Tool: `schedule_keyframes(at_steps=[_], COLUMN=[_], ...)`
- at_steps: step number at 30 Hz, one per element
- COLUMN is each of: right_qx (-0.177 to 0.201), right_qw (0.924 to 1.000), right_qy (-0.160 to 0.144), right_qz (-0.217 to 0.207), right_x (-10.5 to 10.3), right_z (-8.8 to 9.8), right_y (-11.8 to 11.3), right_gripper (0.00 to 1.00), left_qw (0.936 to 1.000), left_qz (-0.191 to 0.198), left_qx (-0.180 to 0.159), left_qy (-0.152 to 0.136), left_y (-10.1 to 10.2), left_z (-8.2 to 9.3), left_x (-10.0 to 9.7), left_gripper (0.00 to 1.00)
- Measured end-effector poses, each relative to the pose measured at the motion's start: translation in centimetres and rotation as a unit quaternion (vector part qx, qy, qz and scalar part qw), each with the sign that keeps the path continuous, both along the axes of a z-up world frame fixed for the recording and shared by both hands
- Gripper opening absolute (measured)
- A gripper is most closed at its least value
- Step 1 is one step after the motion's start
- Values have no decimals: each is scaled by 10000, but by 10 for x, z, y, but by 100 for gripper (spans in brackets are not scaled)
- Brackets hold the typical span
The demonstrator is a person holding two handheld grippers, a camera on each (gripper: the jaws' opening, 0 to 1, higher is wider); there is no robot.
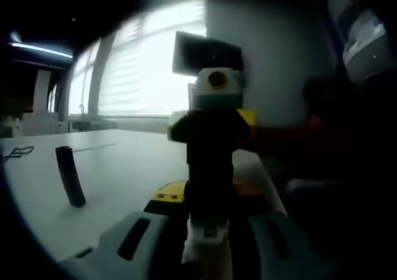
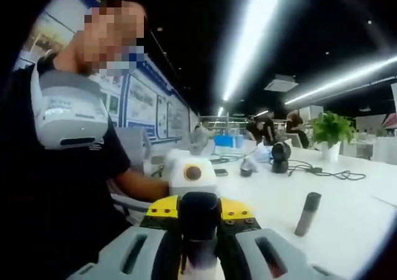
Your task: Pick up cosmetic bottle twist off cap place on table pick up cap screw tight cap place on table
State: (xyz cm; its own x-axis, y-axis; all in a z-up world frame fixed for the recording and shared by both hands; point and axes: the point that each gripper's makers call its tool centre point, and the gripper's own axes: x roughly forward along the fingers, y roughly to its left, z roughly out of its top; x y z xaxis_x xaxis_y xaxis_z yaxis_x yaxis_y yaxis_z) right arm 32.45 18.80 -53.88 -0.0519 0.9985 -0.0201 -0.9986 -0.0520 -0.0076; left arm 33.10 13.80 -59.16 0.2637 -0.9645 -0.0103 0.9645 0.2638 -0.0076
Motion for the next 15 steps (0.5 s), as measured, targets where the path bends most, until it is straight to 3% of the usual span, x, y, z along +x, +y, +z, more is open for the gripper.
schedule_keyframes(at_steps=[6,15], right_qx=[-42,7], right_qw=[9989,9987], right_qy=[17,-7], right_qz=[470,510], right_x=[0,-1], right_z=[0,1], right_y=[0,0], right_gripper=[15,16], left_qw=[10000,10000], left_qz=[6,2], left_qx=[-1,-2], left_qy=[-3,2], left_y=[0,-1], left_z=[0,0], left_x=[-1,-2], left_gripper=[14,14])
